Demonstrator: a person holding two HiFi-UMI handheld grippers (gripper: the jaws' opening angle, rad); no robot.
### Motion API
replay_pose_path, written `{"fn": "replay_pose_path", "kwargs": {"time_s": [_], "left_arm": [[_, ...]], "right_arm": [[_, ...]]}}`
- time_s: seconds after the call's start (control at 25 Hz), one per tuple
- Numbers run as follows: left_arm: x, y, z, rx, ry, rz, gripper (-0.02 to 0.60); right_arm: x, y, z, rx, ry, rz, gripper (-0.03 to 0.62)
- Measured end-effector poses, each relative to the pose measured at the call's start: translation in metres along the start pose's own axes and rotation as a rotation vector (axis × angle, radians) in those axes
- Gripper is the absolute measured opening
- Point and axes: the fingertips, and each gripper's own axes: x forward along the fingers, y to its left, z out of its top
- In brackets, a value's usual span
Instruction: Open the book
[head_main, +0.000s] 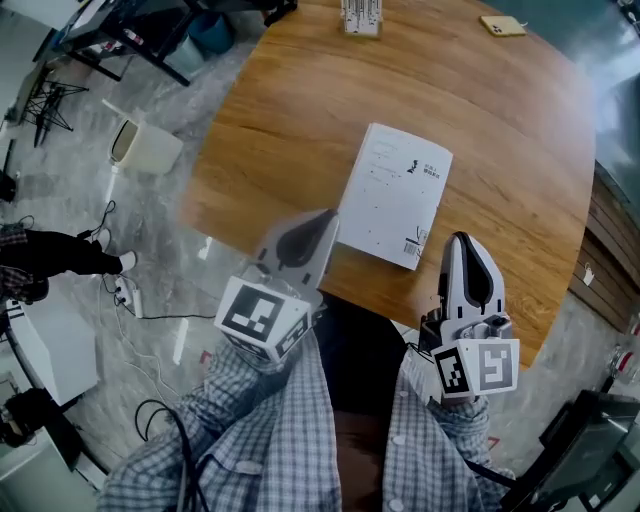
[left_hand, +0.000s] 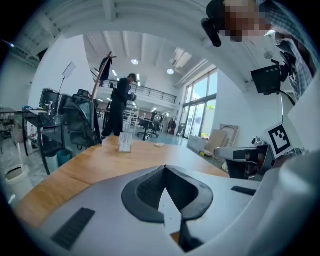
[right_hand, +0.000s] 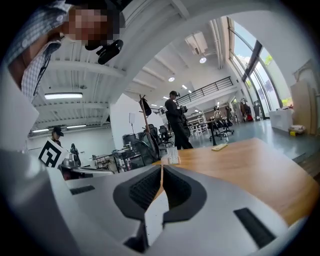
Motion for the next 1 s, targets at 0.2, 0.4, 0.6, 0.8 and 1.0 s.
{"fn": "replay_pose_path", "kwargs": {"time_s": [0.2, 0.4, 0.6, 0.8, 1.0], "left_arm": [[0.024, 0.023, -0.051, -0.001, 0.196, -0.008, 0.009], [0.055, 0.039, -0.101, 0.062, 0.421, -0.024, 0.009], [0.075, 0.041, -0.131, 0.032, 0.572, -0.054, 0.023], [0.088, 0.045, -0.151, 0.000, 0.703, -0.057, 0.114], [0.093, 0.053, -0.166, -0.069, 0.784, -0.018, 0.114]], "right_arm": [[0.026, 0.002, -0.031, 0.029, 0.059, 0.010, 0.026], [0.042, -0.007, -0.057, 0.039, 0.125, -0.029, 0.026], [0.048, -0.017, -0.066, 0.052, 0.156, -0.066, 0.026], [0.056, -0.024, -0.068, 0.058, 0.166, -0.084, 0.026], [0.062, -0.027, -0.069, 0.071, 0.177, -0.082, 0.026]]}}
